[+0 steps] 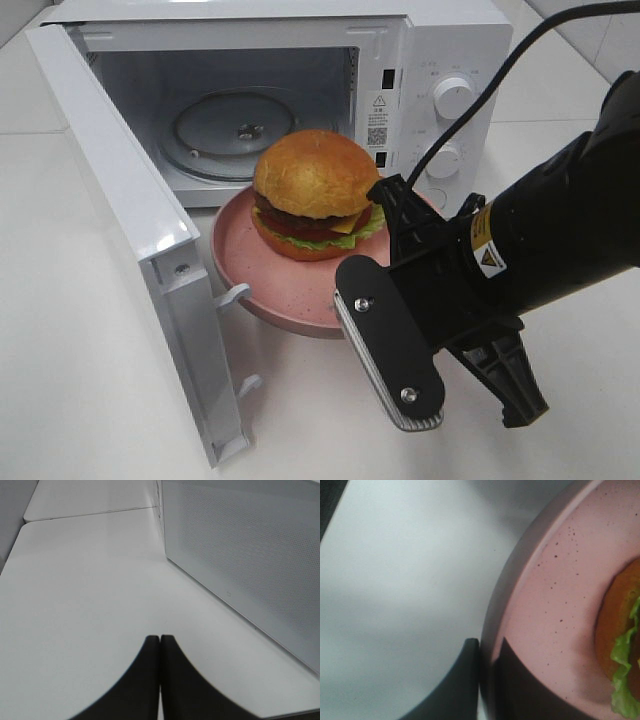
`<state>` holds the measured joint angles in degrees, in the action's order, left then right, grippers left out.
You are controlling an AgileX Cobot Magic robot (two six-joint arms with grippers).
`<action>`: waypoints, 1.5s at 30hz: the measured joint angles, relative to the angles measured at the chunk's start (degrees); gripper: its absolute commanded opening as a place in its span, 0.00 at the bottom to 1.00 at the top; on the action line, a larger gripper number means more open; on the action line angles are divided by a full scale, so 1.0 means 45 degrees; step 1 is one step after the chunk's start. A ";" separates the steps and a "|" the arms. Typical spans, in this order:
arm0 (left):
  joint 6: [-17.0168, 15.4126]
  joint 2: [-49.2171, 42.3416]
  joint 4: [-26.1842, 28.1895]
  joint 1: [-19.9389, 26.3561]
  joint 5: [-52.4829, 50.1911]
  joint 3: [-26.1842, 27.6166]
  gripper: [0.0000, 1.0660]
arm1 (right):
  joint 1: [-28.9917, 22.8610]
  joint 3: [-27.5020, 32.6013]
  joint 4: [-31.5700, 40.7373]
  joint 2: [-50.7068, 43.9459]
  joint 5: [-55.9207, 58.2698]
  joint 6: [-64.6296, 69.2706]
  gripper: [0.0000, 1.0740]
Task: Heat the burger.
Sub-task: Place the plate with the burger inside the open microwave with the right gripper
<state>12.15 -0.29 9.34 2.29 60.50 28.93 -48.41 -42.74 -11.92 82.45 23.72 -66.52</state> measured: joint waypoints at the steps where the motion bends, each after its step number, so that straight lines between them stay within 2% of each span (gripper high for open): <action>1: 0.0000 0.0000 0.0000 0.0000 0.0000 0.0000 0.00 | 0.0000 0.0000 0.0000 0.0000 0.0000 0.0000 0.00; 5: 0.0000 0.0000 0.0000 0.0000 0.0000 0.0000 0.00 | 0.0611 -0.0216 0.0000 0.0344 -0.0726 -0.0471 0.00; 9: 0.0000 0.0000 0.0000 0.0000 0.0000 0.0000 0.00 | 0.0713 -0.0586 0.0038 0.0675 -0.0700 -0.0879 0.00; 14: 0.0000 0.0000 0.0000 0.0000 0.0000 0.0000 0.00 | 0.0891 -0.1375 0.0815 0.1311 -0.0700 -0.2063 0.00; 16: 0.0000 0.0000 0.0000 0.0000 0.0000 0.0000 0.00 | 0.1311 -0.2165 0.2343 0.1808 -0.0688 -0.3641 0.00; 17: 0.0000 0.0000 0.0000 0.0000 0.0000 0.0000 0.00 | 0.1311 -0.2165 0.2343 0.1808 -0.0688 -0.3641 0.00; 19: 0.0000 0.0000 0.0000 0.0000 0.0000 0.0000 0.00 | 0.1681 -0.2737 0.3667 0.2330 -0.0560 -0.5042 0.00; 20: 0.0000 0.0000 0.0000 0.0000 0.0000 0.0000 0.00 | 0.1681 -0.2737 0.3667 0.2330 -0.0560 -0.5042 0.00; 21: 0.0000 0.0000 0.0000 0.0000 0.0000 0.0000 0.00 | 0.1884 -0.3196 0.4571 0.2712 -0.0331 -0.5870 0.00; 24: 0.0000 0.0000 0.0000 0.0000 0.0000 0.0000 0.00 | 0.2101 -0.3896 0.5424 0.3374 0.0000 -0.6825 0.00; 37: 0.0000 0.0000 0.0000 0.0000 0.0000 0.0000 0.00 | 0.2305 -0.6837 0.5666 0.6303 0.0102 -0.6875 0.00; 39: 0.0000 0.0000 0.0000 0.0000 0.0000 0.0000 0.00 | 0.2305 -0.7563 0.5615 0.7028 0.0064 -0.6455 0.00; 45: 0.0000 0.0000 0.0000 0.0000 0.0000 0.0000 0.00 | 0.2317 -0.8556 0.5118 0.7996 -0.0038 -0.5258 0.00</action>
<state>12.15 -0.29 9.34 2.29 60.50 28.93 -37.99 -81.25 11.12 118.43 23.55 -90.18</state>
